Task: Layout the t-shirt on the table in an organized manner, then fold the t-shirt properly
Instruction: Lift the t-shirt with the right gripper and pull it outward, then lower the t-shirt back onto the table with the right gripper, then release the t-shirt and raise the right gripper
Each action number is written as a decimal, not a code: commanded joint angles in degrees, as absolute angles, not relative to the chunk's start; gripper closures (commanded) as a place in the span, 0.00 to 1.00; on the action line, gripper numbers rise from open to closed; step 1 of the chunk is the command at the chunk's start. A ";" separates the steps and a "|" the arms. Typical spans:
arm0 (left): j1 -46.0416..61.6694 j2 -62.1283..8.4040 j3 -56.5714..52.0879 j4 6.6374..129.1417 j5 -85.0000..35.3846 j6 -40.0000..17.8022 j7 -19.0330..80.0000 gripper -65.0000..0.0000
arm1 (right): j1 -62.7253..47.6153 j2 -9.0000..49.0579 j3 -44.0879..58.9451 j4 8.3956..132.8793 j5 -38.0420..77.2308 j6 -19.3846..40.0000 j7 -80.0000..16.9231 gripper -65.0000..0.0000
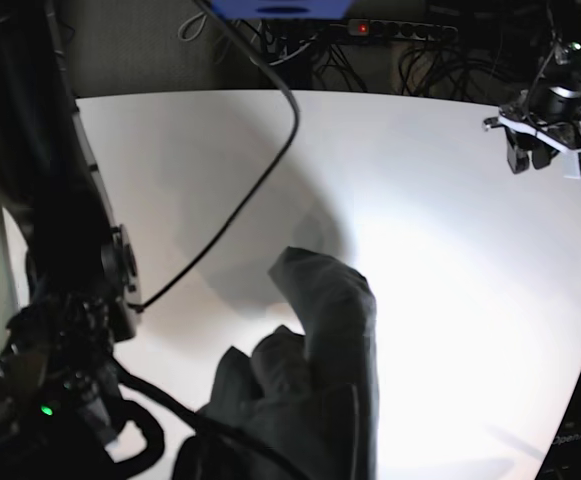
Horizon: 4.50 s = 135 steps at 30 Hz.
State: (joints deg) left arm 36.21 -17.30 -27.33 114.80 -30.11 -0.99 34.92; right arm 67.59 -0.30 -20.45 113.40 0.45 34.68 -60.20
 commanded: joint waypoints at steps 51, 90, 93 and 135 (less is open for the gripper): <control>36.62 -17.98 -28.26 115.74 -30.29 -0.84 33.71 0.67 | 57.80 6.55 -20.00 116.62 -8.92 40.00 -58.51 1.00; 36.79 -17.98 -30.81 115.74 -30.20 -0.84 34.33 0.67 | 49.71 -9.00 -32.92 70.29 -8.84 33.36 -25.63 0.38; 36.79 -17.89 -30.73 115.74 -30.20 -0.84 34.33 0.67 | 46.73 -9.00 -32.92 77.14 -8.92 33.36 -25.80 0.38; 36.35 -16.66 -30.99 115.74 -30.20 -0.84 33.89 0.67 | 32.57 0.84 -20.35 57.36 -8.84 33.27 -23.08 0.59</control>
